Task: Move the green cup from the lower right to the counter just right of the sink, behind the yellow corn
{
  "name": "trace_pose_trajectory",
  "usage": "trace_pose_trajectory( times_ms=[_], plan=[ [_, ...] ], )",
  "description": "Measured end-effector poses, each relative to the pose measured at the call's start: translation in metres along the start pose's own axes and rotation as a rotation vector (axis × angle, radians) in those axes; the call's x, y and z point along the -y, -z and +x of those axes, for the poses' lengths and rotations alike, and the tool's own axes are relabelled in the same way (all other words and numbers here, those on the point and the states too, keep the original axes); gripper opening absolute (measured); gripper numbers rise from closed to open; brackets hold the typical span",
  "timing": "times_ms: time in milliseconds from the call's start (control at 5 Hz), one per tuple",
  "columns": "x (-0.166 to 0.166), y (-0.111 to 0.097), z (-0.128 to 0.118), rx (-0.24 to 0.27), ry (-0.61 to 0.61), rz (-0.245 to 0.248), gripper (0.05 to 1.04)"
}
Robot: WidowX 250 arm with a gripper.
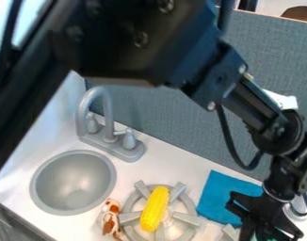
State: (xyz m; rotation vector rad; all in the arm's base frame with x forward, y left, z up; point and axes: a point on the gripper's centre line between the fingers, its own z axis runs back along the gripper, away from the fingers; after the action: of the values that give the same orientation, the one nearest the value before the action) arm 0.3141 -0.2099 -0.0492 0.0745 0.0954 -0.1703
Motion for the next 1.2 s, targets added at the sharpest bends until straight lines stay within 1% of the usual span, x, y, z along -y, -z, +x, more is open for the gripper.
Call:
trace_pose_trajectory(
  times_ms=[200, 400, 600, 800, 1000, 1200],
  plan=[
    [-0.010, -0.029, -0.005, 0.021, 0.014, -0.061, 0.110],
    [-0.043, -0.054, 0.006, 0.061, -0.038, -0.125, 0.110],
    [-0.078, -0.063, 0.017, 0.098, -0.099, -0.111, 0.110],
    [-0.114, -0.062, 0.024, 0.106, -0.158, -0.086, 0.110],
    [-0.131, -0.064, 0.029, 0.130, -0.169, -0.041, 0.110],
    [-0.155, -0.060, 0.037, 0.165, -0.209, -0.045, 0.110]
  ],
)
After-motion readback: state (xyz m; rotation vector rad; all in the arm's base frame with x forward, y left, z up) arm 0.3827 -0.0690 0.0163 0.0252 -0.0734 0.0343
